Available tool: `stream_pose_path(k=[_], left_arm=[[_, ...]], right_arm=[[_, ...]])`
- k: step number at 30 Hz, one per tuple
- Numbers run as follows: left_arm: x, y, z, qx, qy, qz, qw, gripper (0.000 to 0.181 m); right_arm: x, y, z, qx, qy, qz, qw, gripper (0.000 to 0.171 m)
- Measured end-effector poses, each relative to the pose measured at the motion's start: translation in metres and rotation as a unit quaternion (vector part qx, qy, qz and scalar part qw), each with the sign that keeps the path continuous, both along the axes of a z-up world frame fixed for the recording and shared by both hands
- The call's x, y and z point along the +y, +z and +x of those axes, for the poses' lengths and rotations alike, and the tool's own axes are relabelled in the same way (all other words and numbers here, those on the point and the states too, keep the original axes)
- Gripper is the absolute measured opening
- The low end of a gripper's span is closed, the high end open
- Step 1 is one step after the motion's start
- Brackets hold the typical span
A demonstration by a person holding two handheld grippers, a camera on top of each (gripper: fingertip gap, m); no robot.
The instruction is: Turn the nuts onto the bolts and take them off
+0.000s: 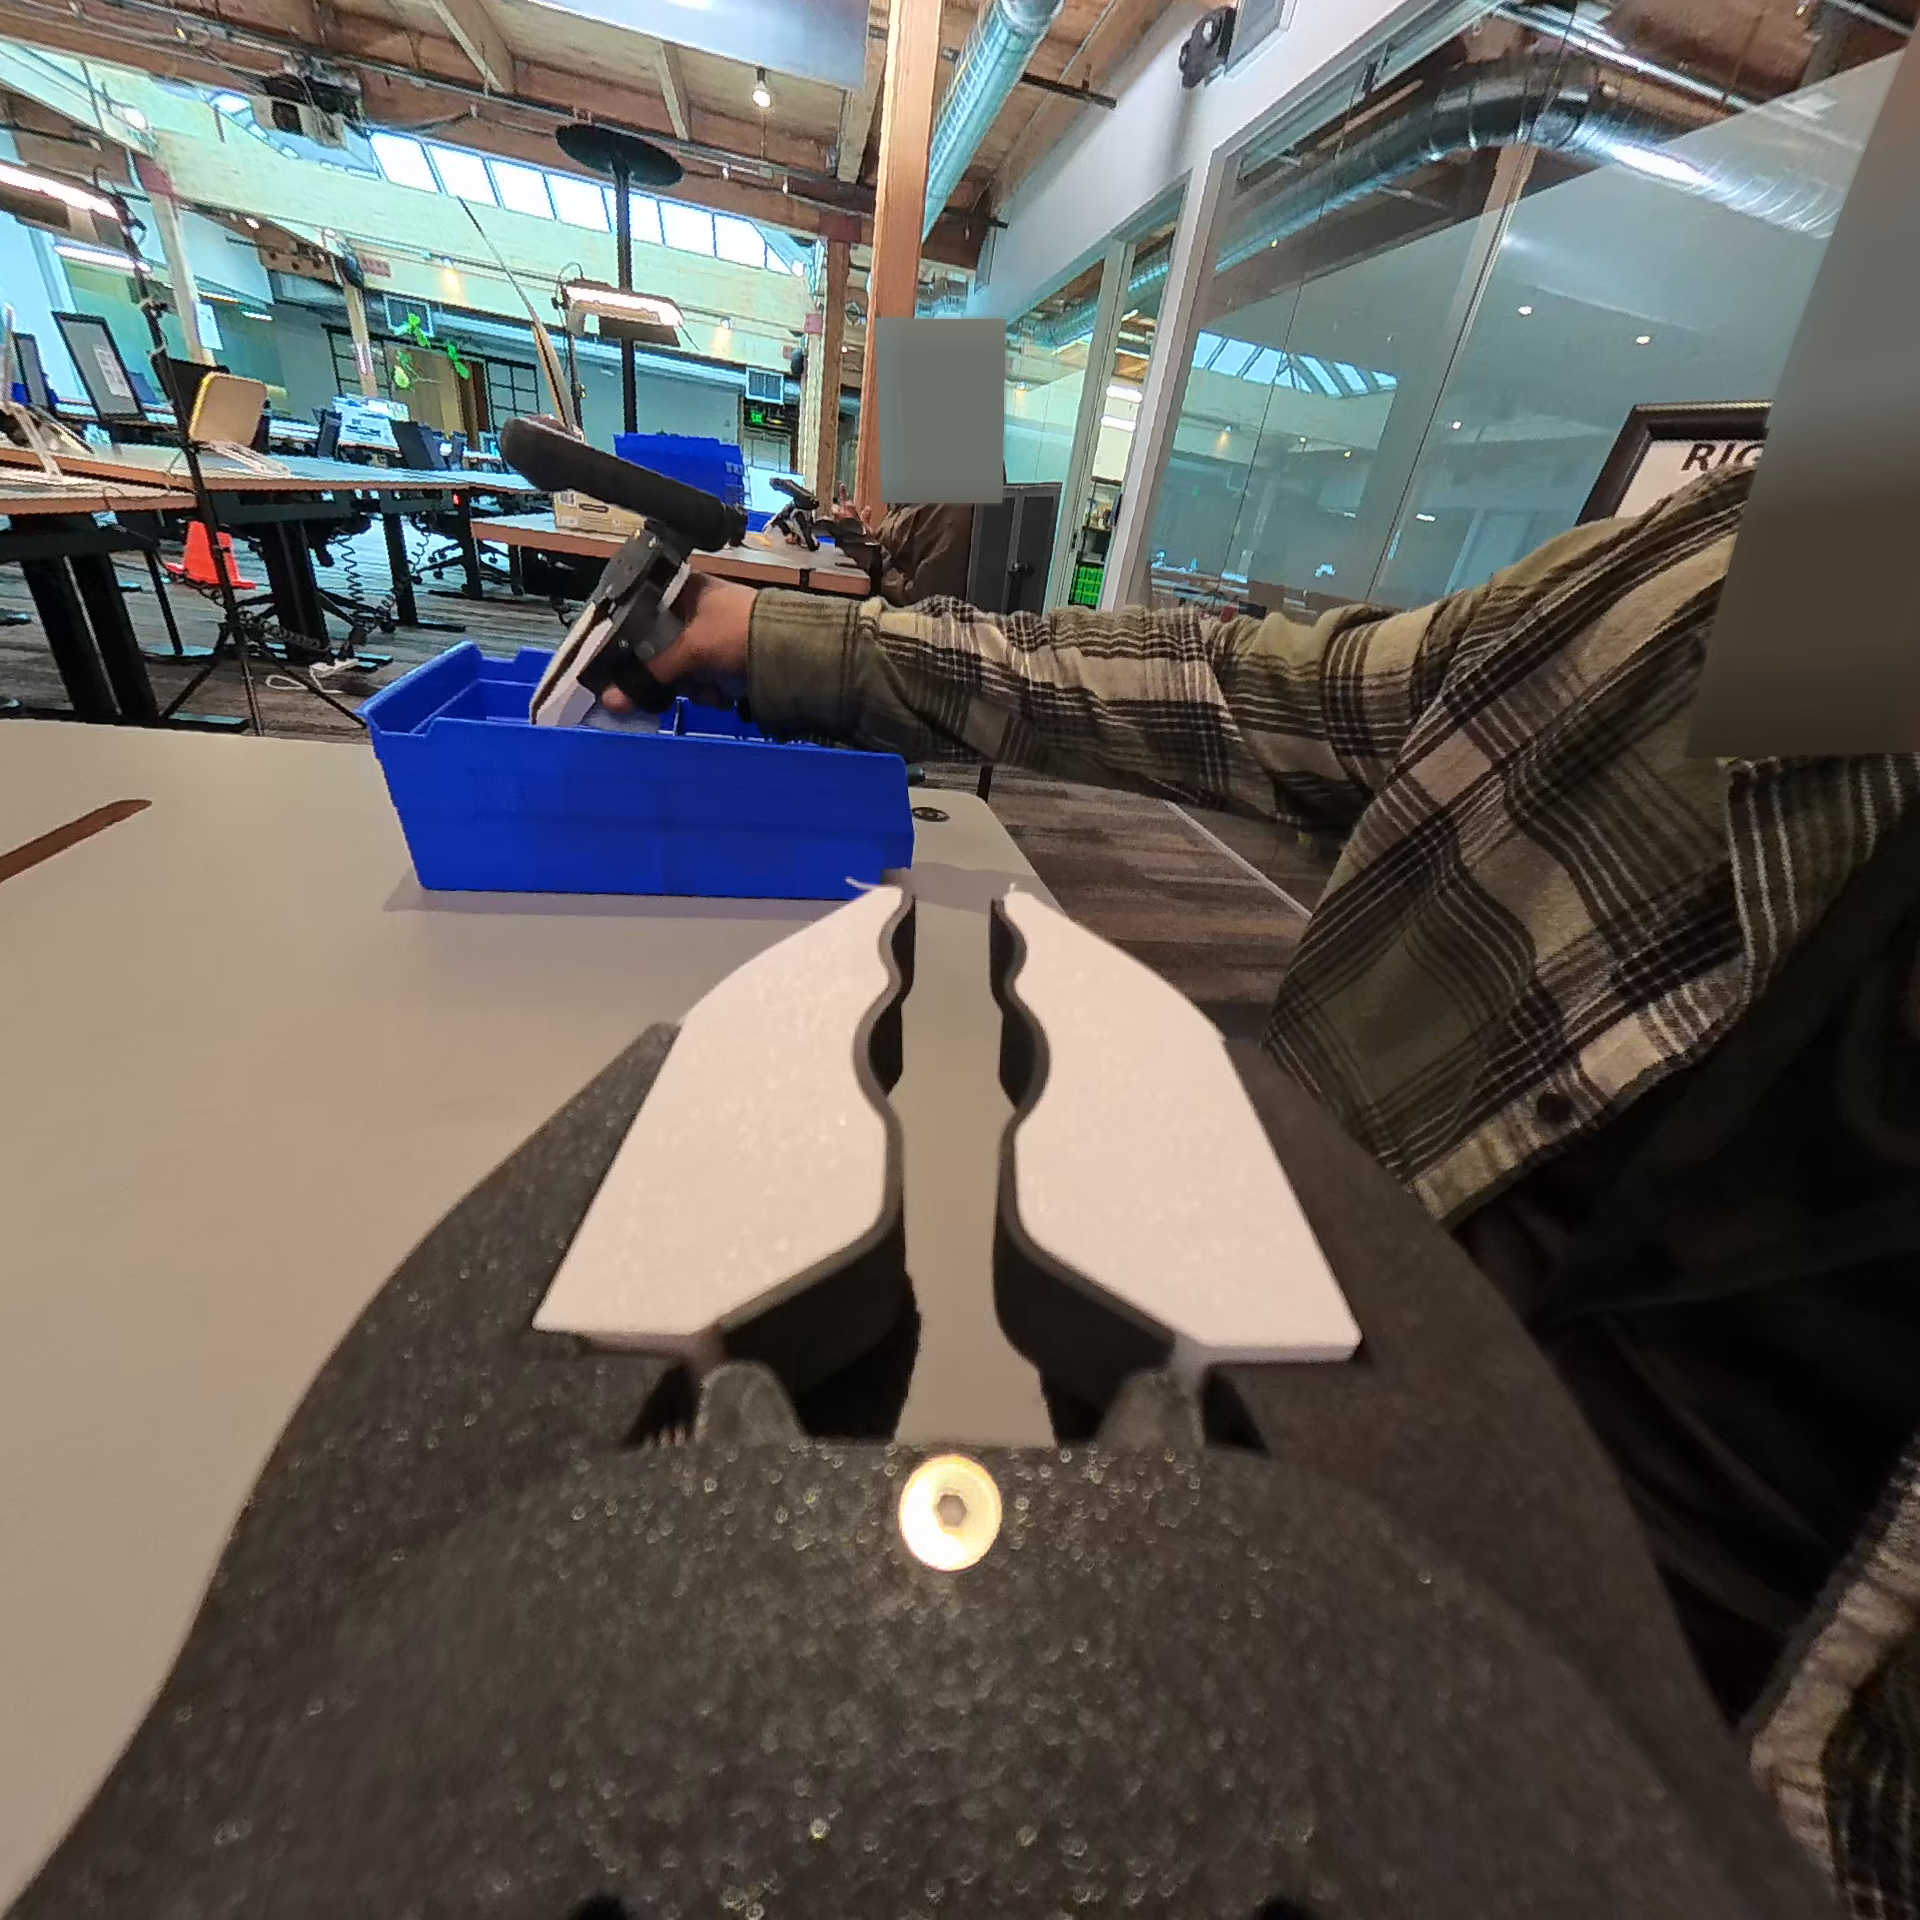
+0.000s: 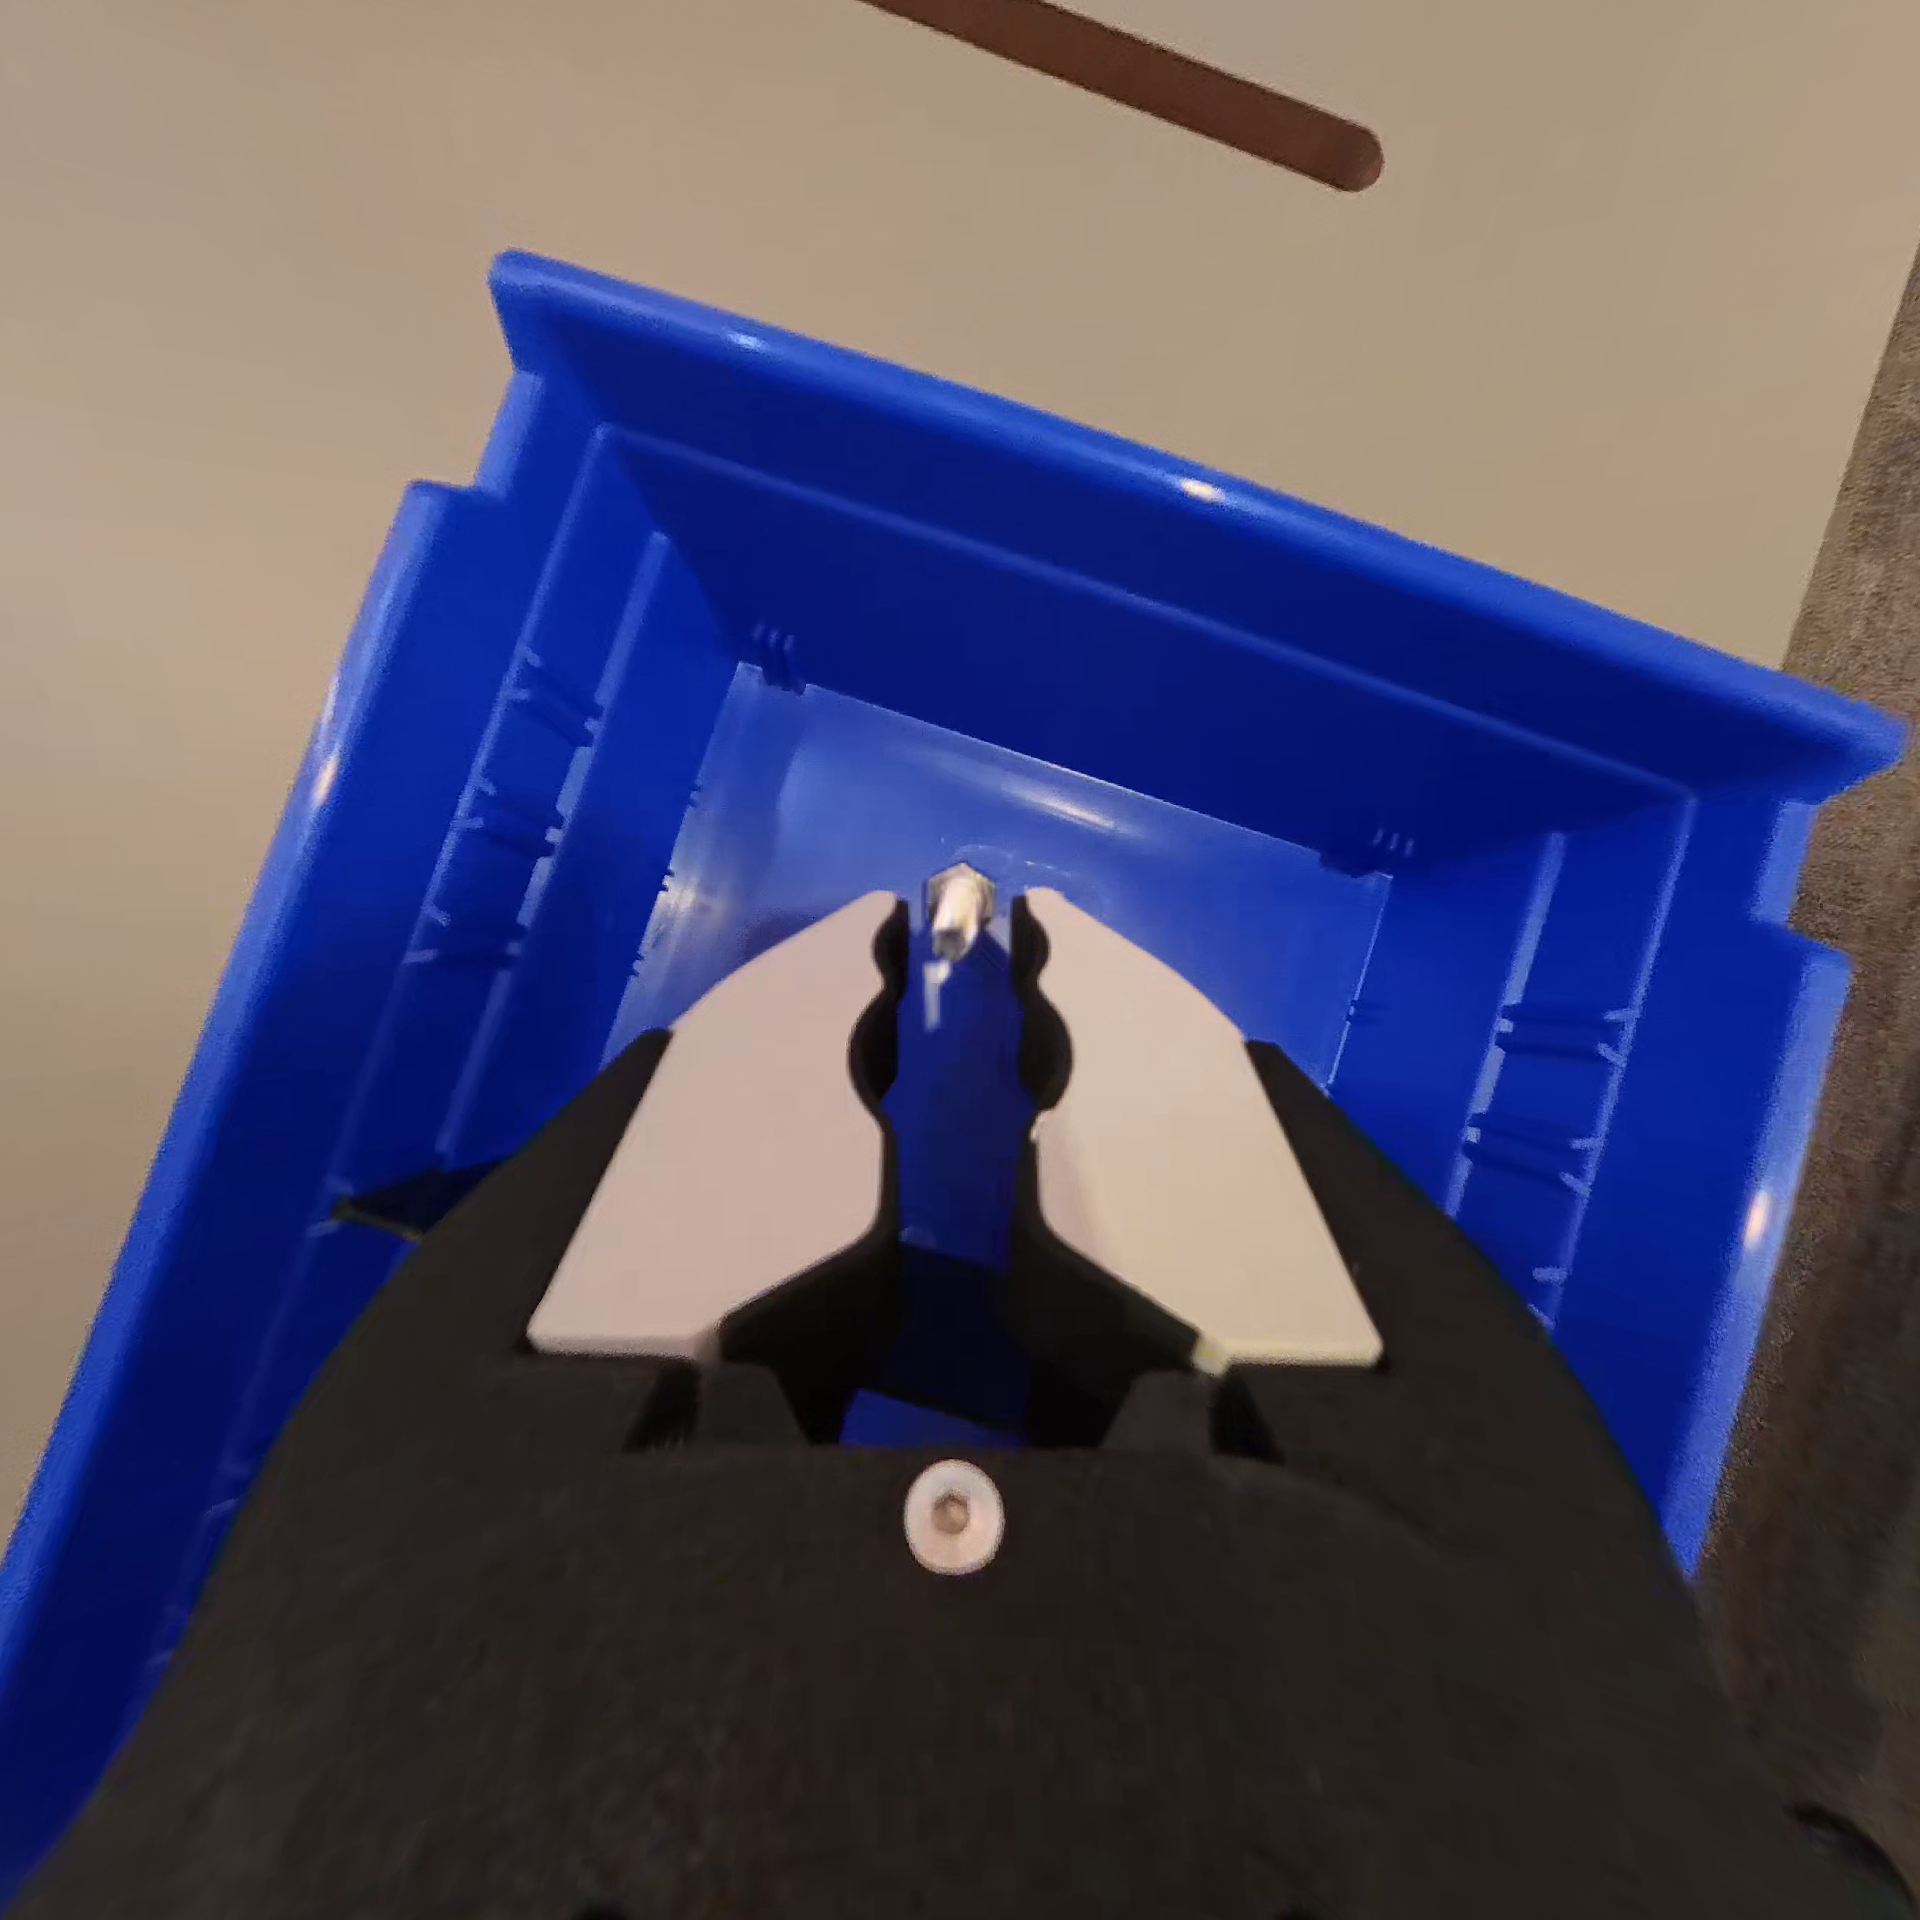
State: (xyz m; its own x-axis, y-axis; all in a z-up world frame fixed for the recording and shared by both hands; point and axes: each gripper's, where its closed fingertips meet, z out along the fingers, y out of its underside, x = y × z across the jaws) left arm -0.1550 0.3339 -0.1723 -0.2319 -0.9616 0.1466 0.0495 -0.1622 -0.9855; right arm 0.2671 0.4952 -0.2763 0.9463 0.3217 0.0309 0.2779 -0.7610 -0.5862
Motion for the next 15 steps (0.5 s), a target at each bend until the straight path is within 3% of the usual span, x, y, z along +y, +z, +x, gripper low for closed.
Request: stream_pose_path(k=[1,4,6,11,13,15], left_arm=[[0.000,0.000,0.000,0.001,0.000,0.002,1.000,0.013],[-0.001,0.001,0.000,-0.001,0.001,0.004,1.000,0.013],[0.000,0.002,0.000,-0.003,0.001,0.001,1.000,0.013],[0.000,0.002,-0.001,-0.004,0.004,0.006,1.000,0.013],[0.001,0.003,-0.001,-0.006,0.008,0.005,1.000,0.013],[0.003,0.002,-0.002,-0.007,0.010,0.001,1.000,0.013]], right_arm=[[0.001,0.005,0.001,0.002,-0.002,0.009,1.000,0.022],[0.002,0.038,-0.006,0.035,-0.013,0.067,0.997,0.028],[0.000,0.079,-0.021,0.072,-0.011,0.138,0.988,0.036],[-0.033,0.176,-0.090,0.114,0.037,0.328,0.937,0.070],[-0.051,0.194,-0.126,0.123,0.058,0.382,0.914,0.086],[-0.068,0.195,-0.165,0.145,0.090,0.407,0.897,0.087]])
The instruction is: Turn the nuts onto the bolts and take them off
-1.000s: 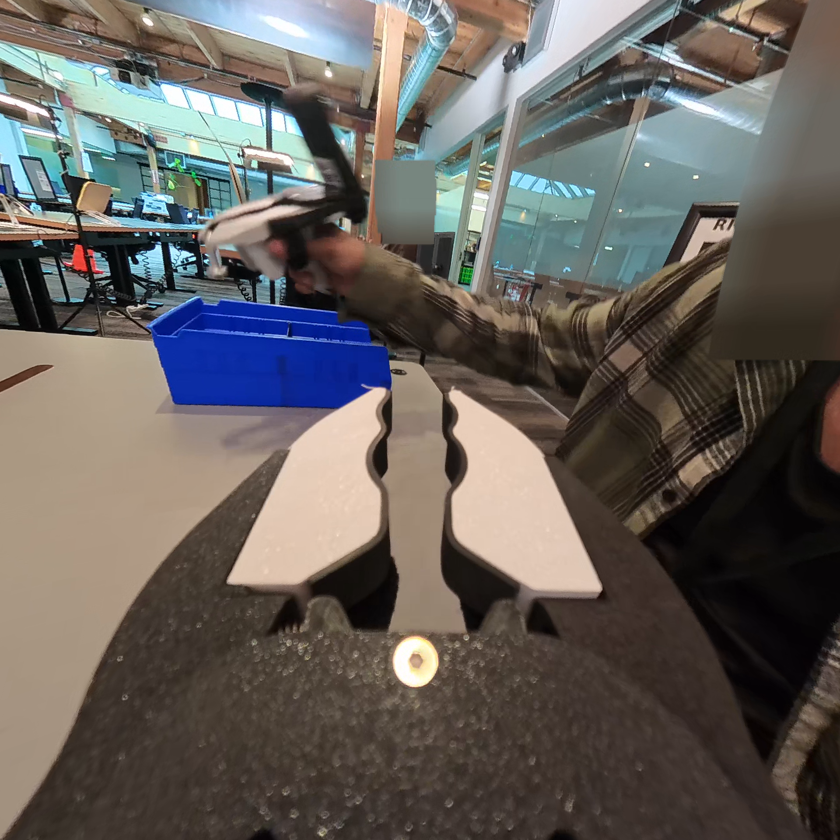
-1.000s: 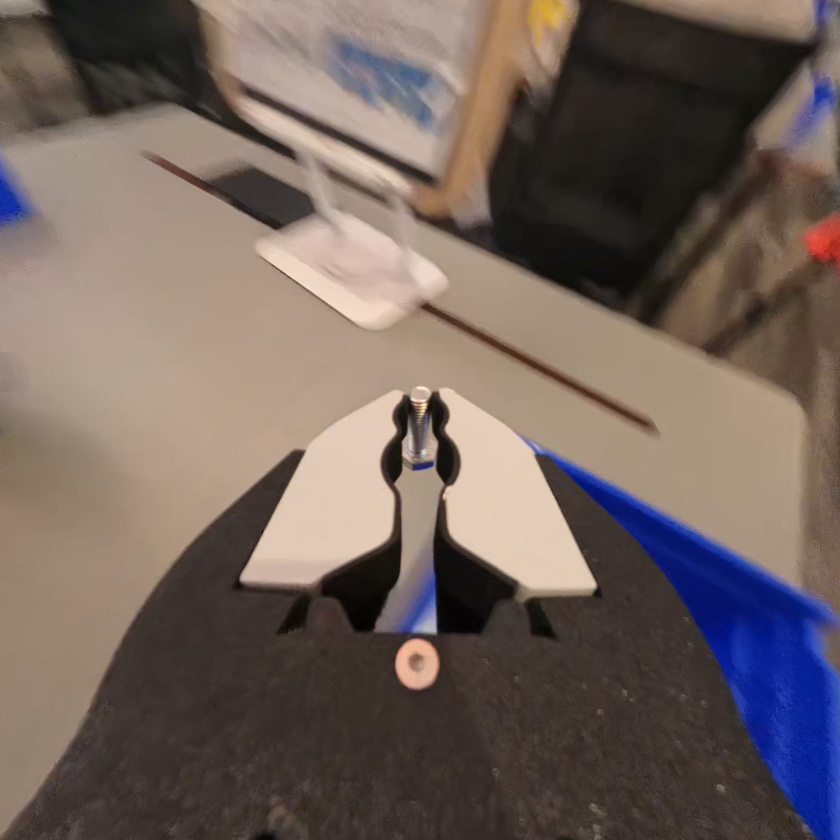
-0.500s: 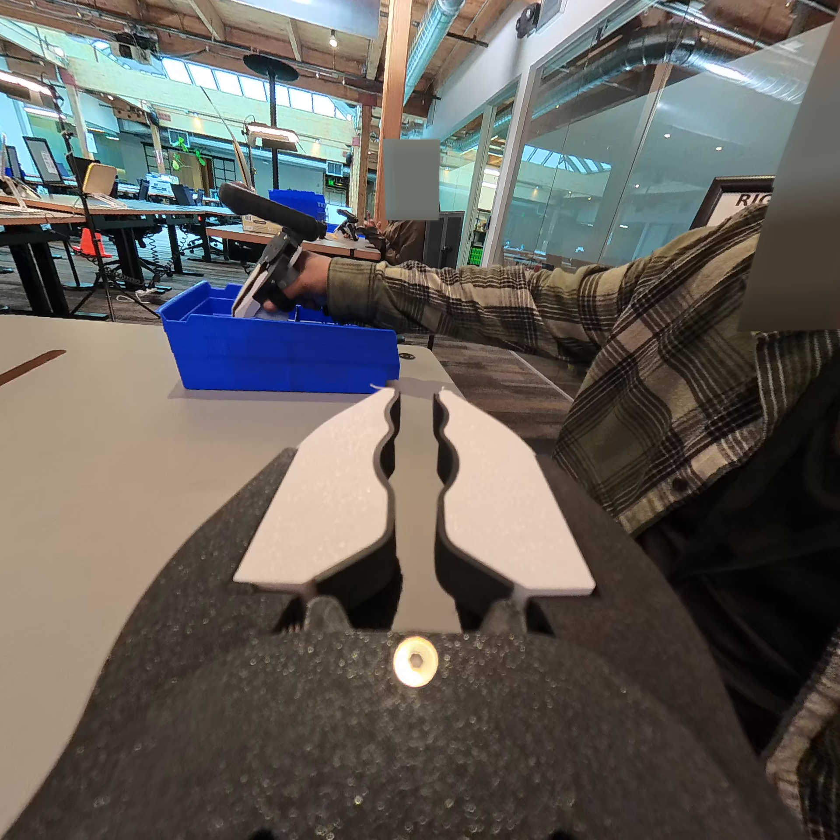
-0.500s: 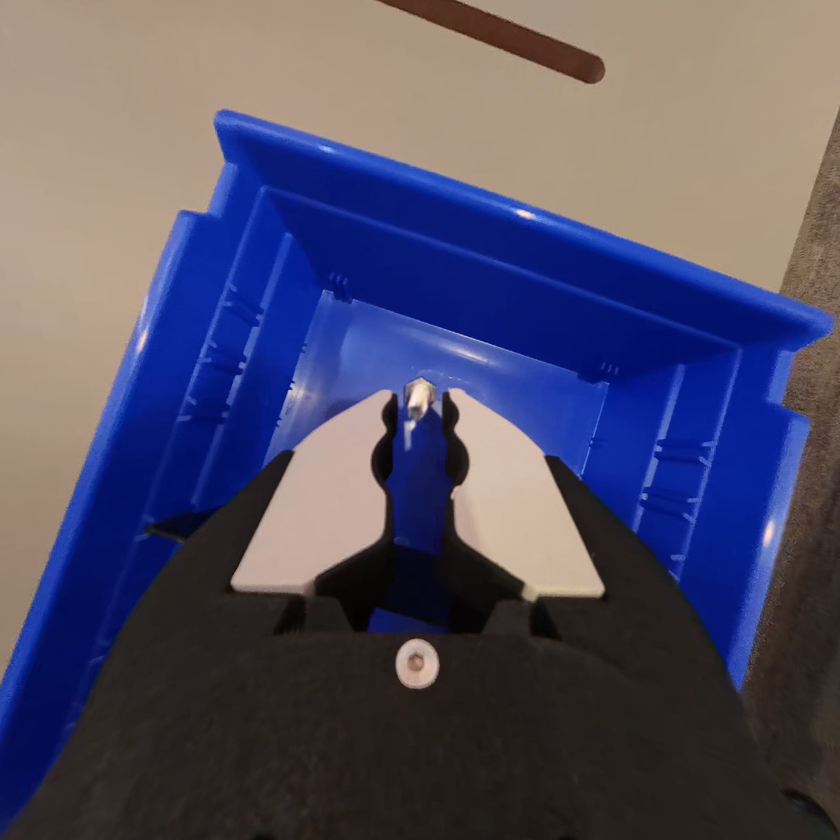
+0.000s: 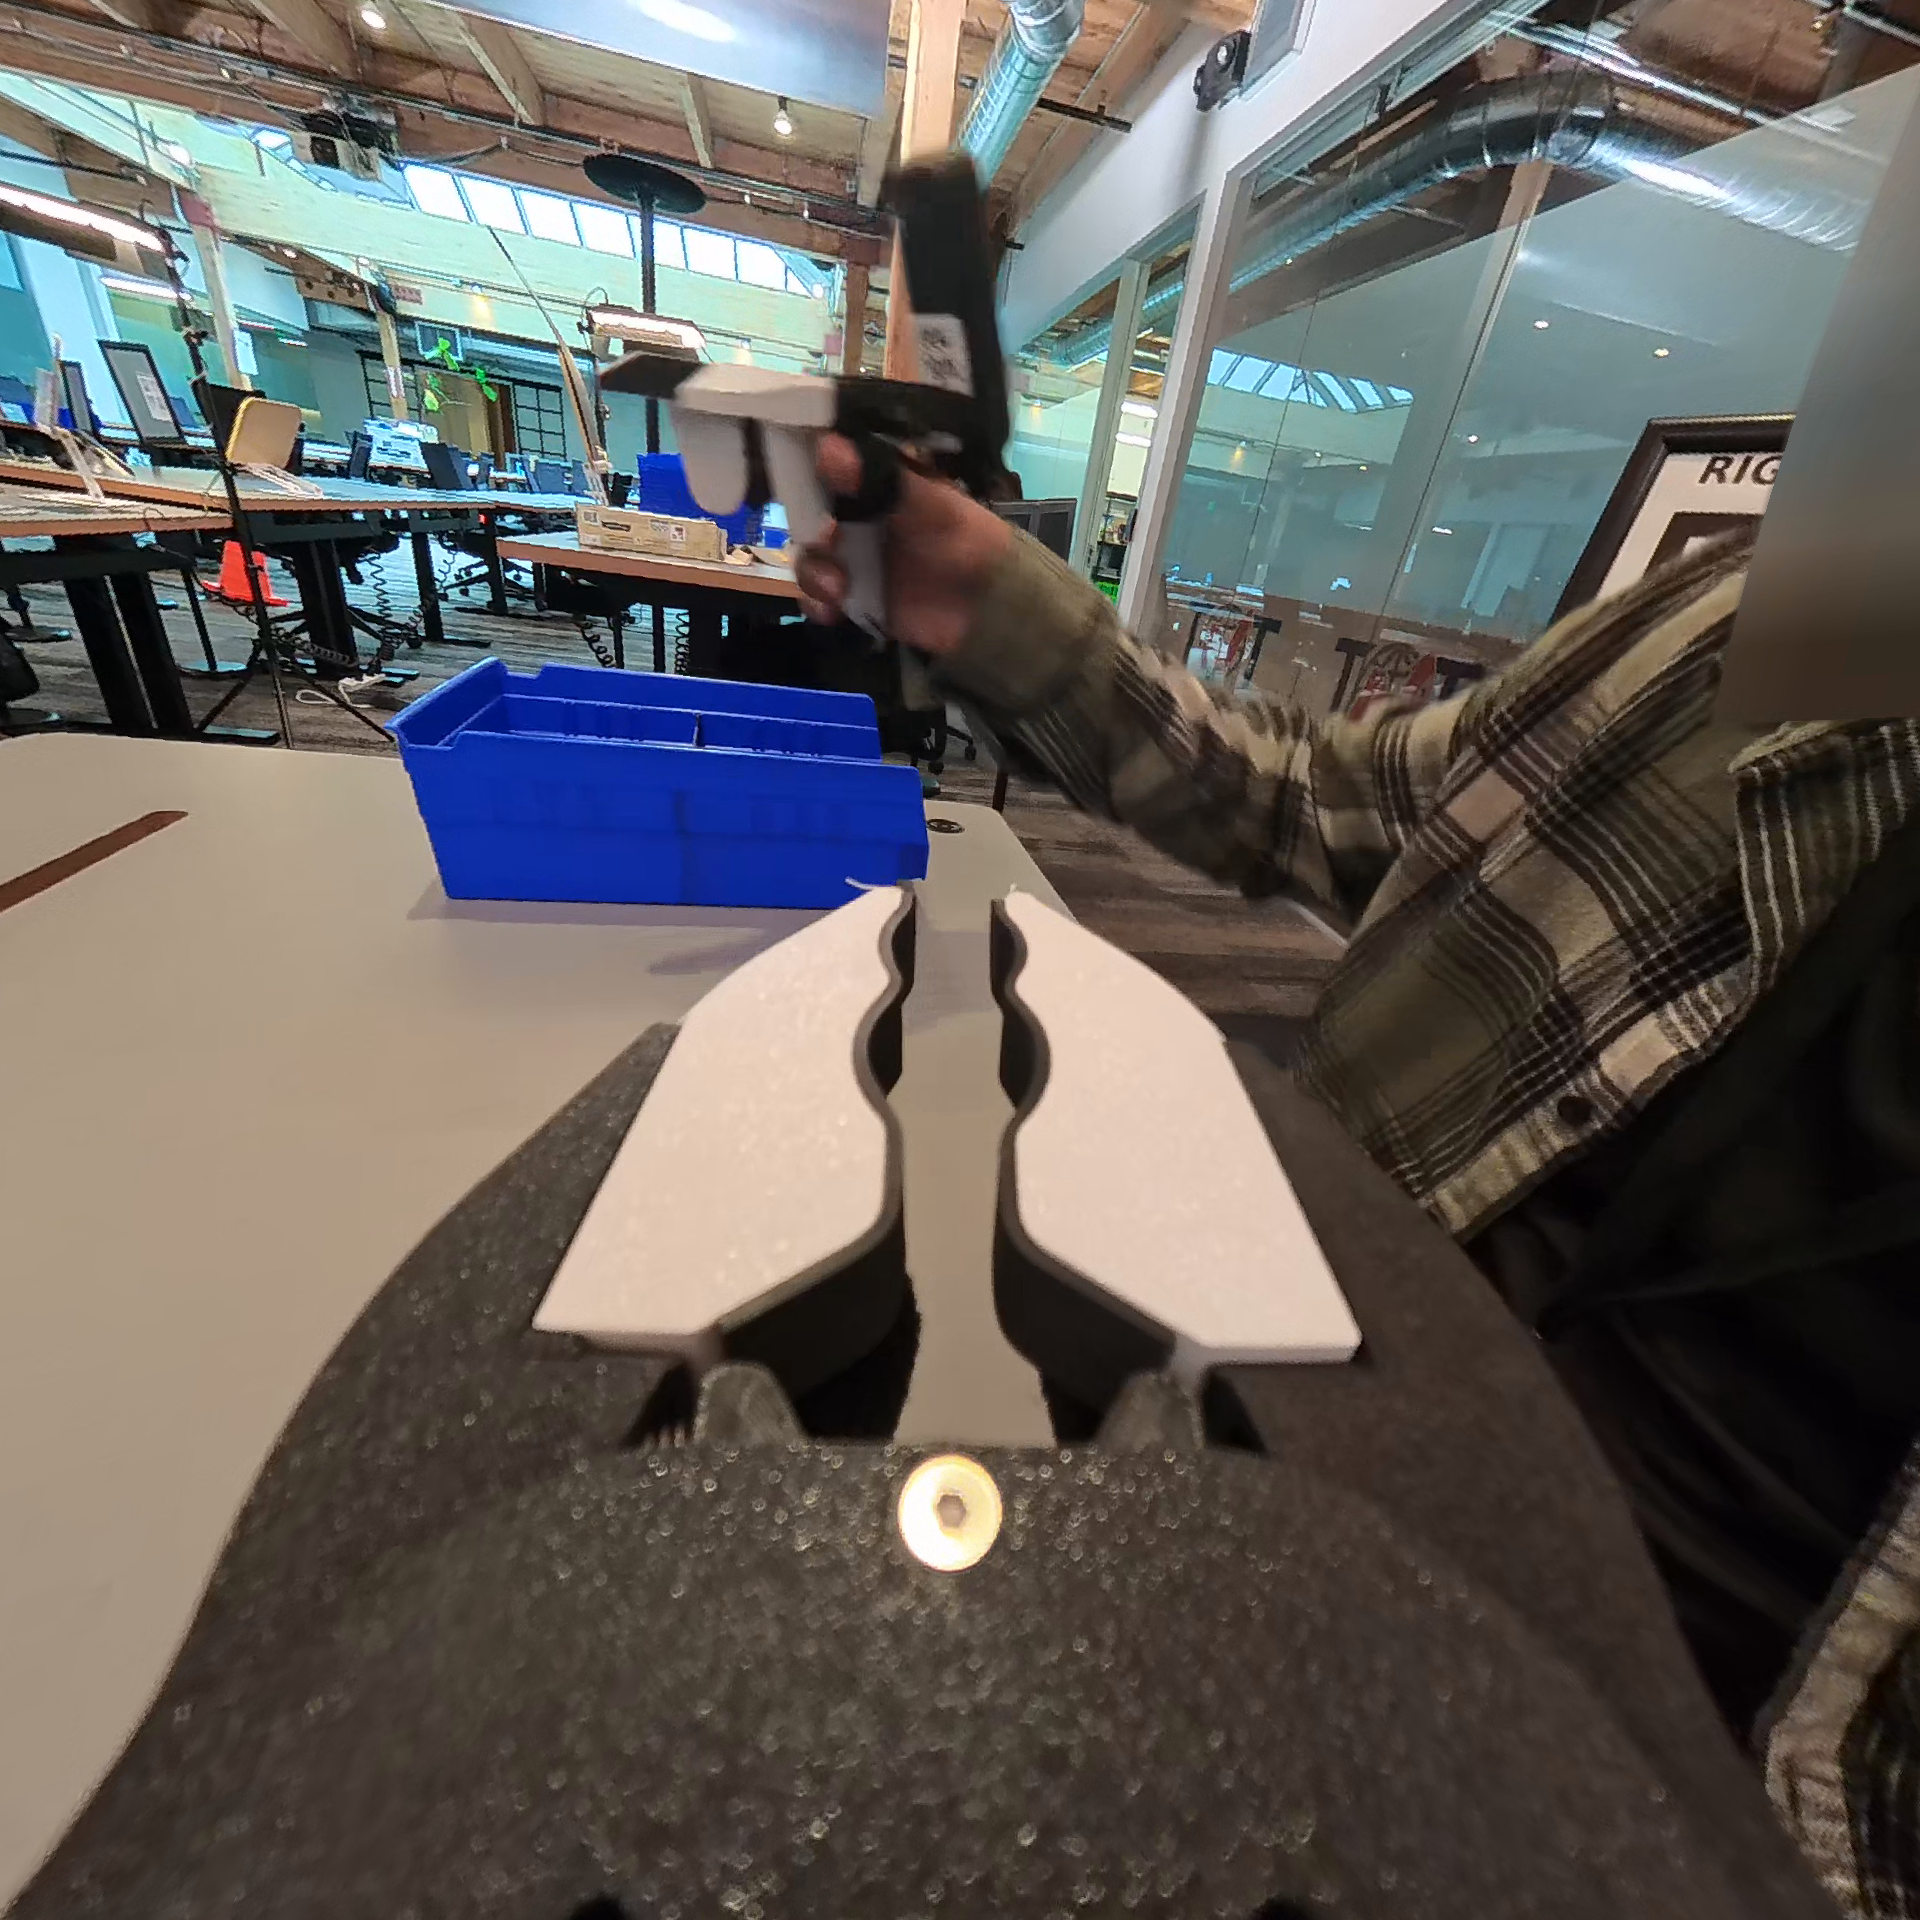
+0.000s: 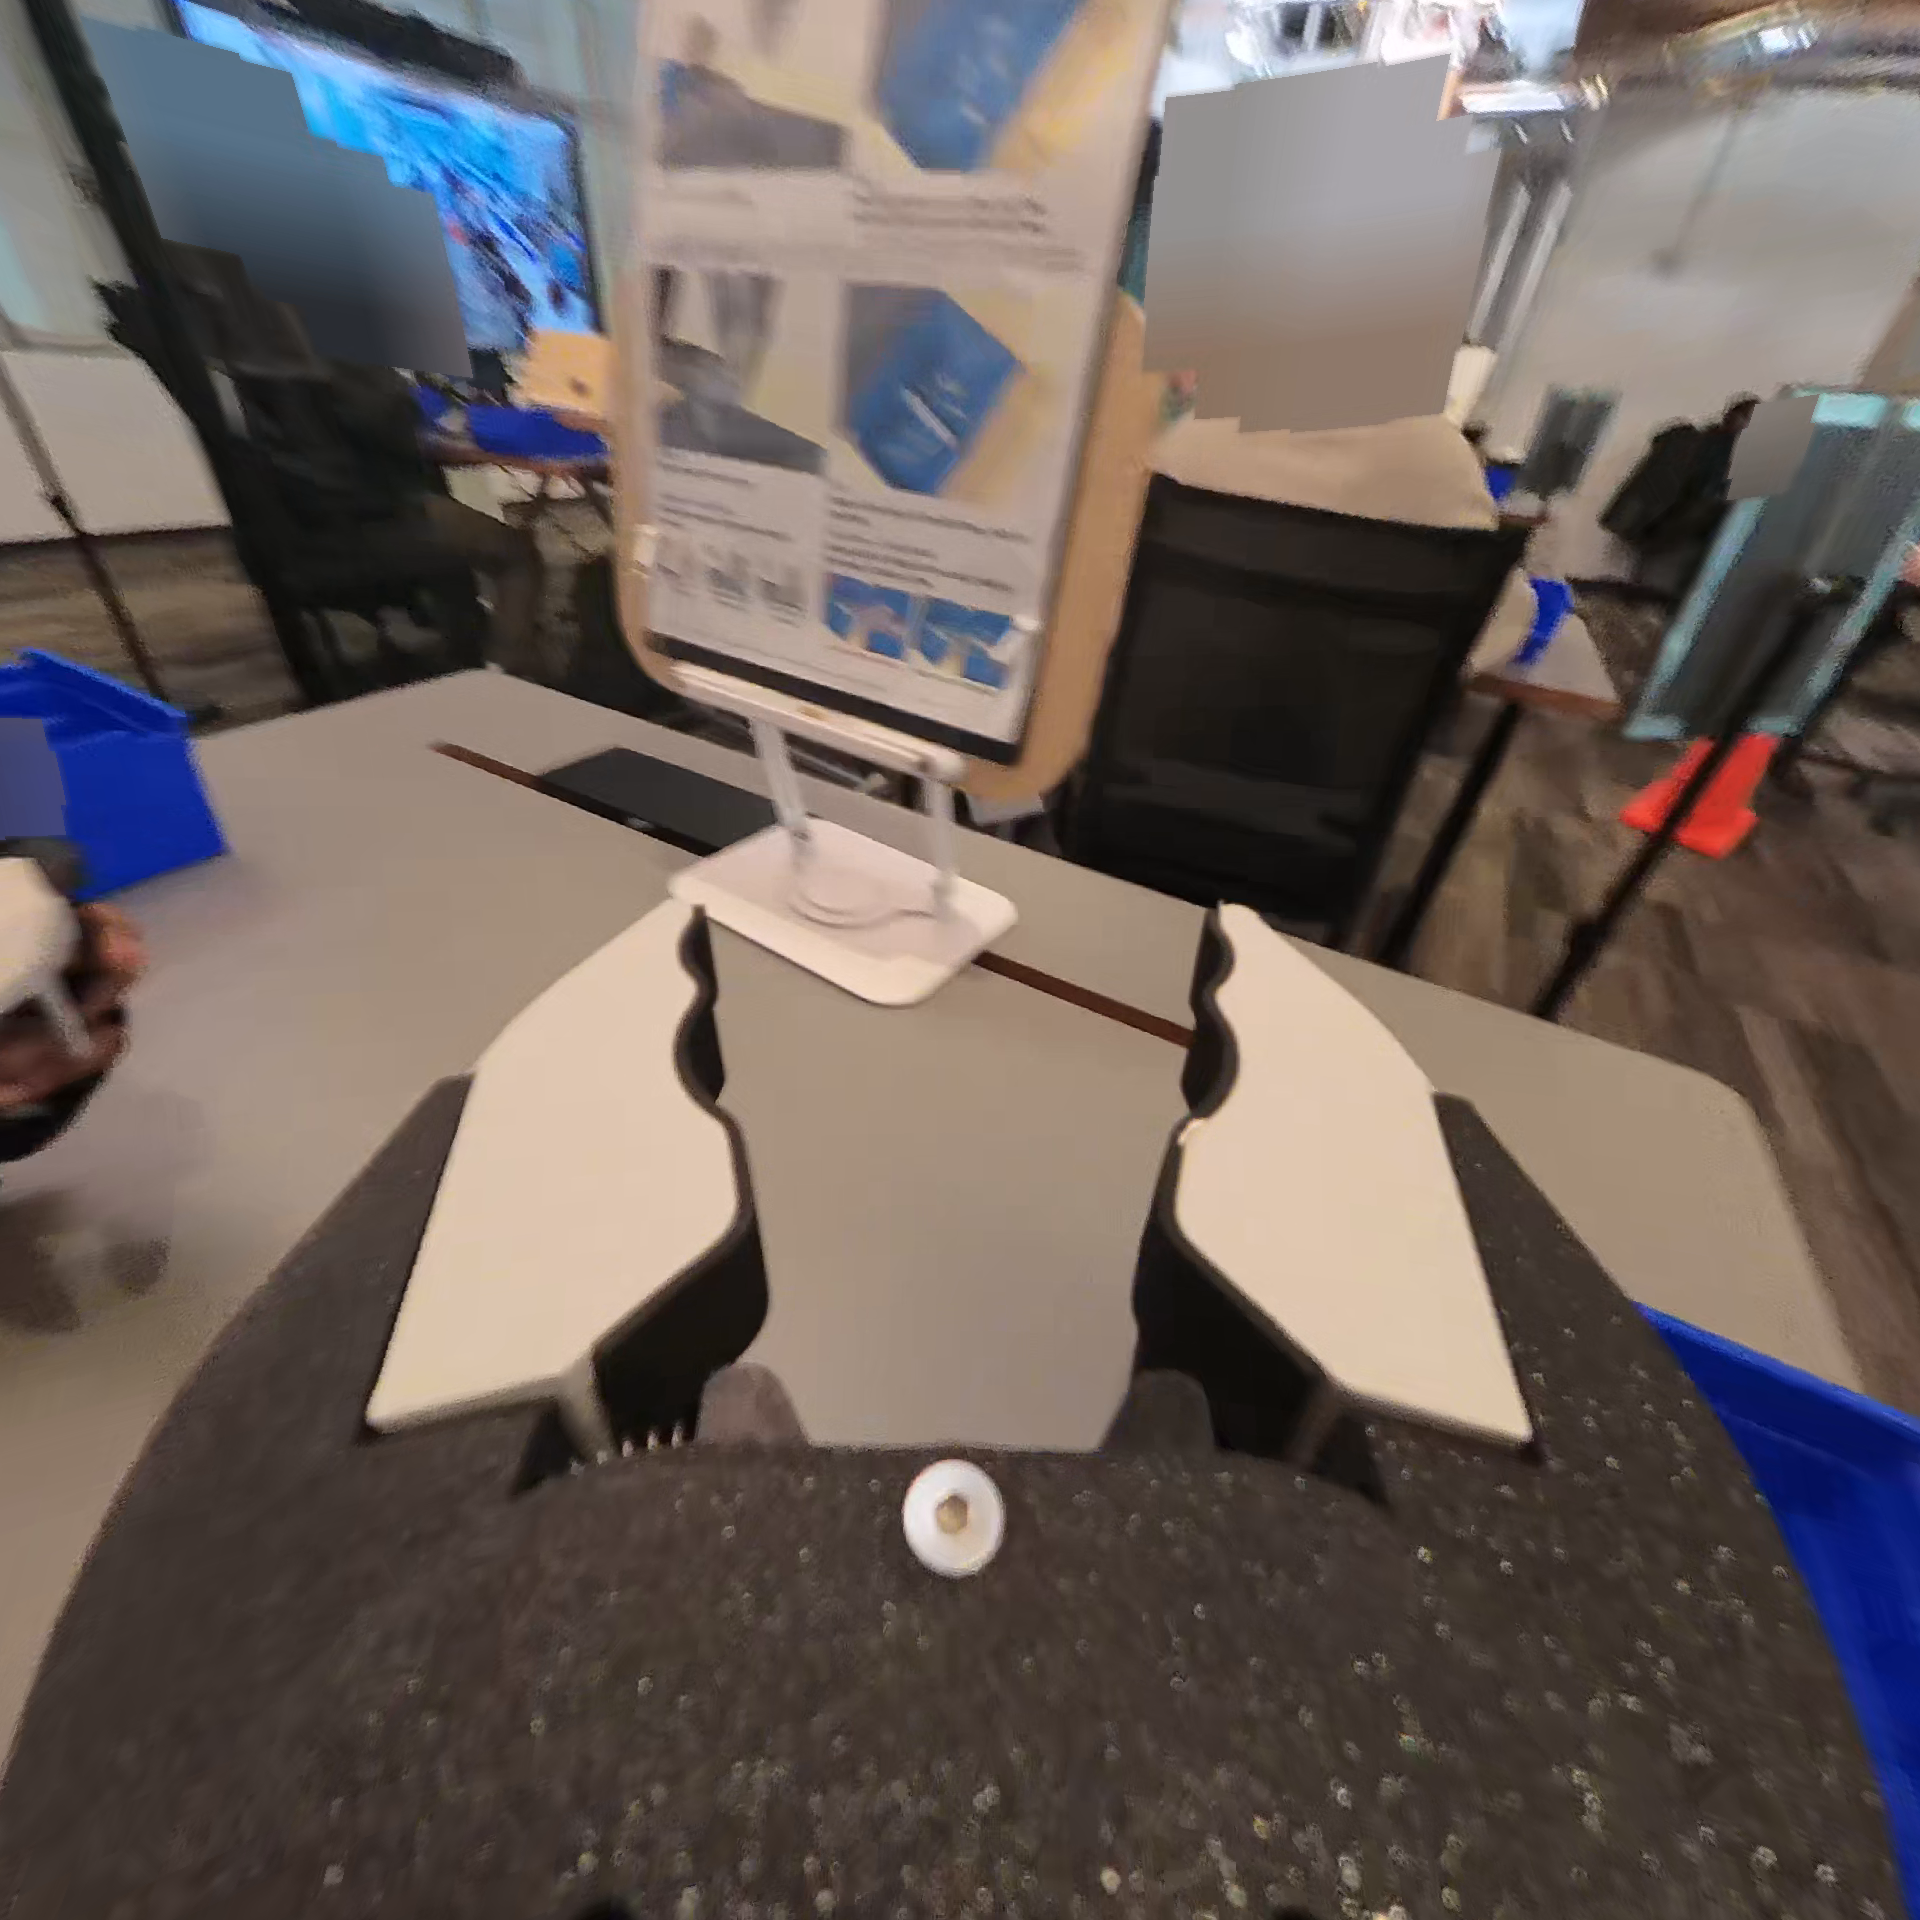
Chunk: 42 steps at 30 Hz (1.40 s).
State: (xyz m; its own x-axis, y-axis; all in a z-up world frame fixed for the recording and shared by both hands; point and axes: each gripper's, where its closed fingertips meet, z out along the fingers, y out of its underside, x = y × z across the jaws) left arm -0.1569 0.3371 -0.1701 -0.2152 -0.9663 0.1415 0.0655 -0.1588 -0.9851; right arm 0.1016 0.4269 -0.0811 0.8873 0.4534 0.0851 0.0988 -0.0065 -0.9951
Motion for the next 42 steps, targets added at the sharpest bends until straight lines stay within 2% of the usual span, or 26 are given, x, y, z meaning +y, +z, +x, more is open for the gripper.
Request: stream_pose_path(k=[5,13,16,20,27,33,36,42], left_arm=[[0.002,0.000,-0.001,0.002,0.009,0.006,1.000,0.015],[0.011,-0.004,-0.004,0.011,0.028,0.008,1.000,0.020],[0.017,-0.007,-0.005,0.018,0.046,0.018,0.999,0.025],[0.027,-0.009,-0.009,0.029,0.074,0.028,0.996,0.031],[0.033,0.022,-0.042,0.032,0.186,0.054,0.981,0.047],[0.032,0.055,-0.108,0.053,0.317,0.077,0.944,0.067],[0.027,0.074,-0.148,0.068,0.375,0.089,0.920,0.068],[0.025,0.102,-0.248,0.153,0.515,0.096,0.838,0.074]], right_arm=[[-0.010,-0.037,-0.072,0.020,0.061,0.027,0.998,0.090],[0.020,-0.117,-0.085,0.021,0.045,-0.019,0.999,0.095],[0.017,-0.133,-0.094,0.032,0.054,-0.038,0.997,0.096],[0.016,-0.146,-0.105,-0.015,0.066,-0.042,0.997,0.095],[0.009,-0.144,-0.114,-0.035,0.089,-0.021,0.995,0.093],[0.007,-0.154,-0.126,-0.028,0.120,-0.042,0.991,0.093],[0.003,-0.153,-0.132,-0.032,0.129,-0.039,0.990,0.092],[-0.004,-0.150,-0.140,-0.030,0.146,-0.037,0.988,0.090]])
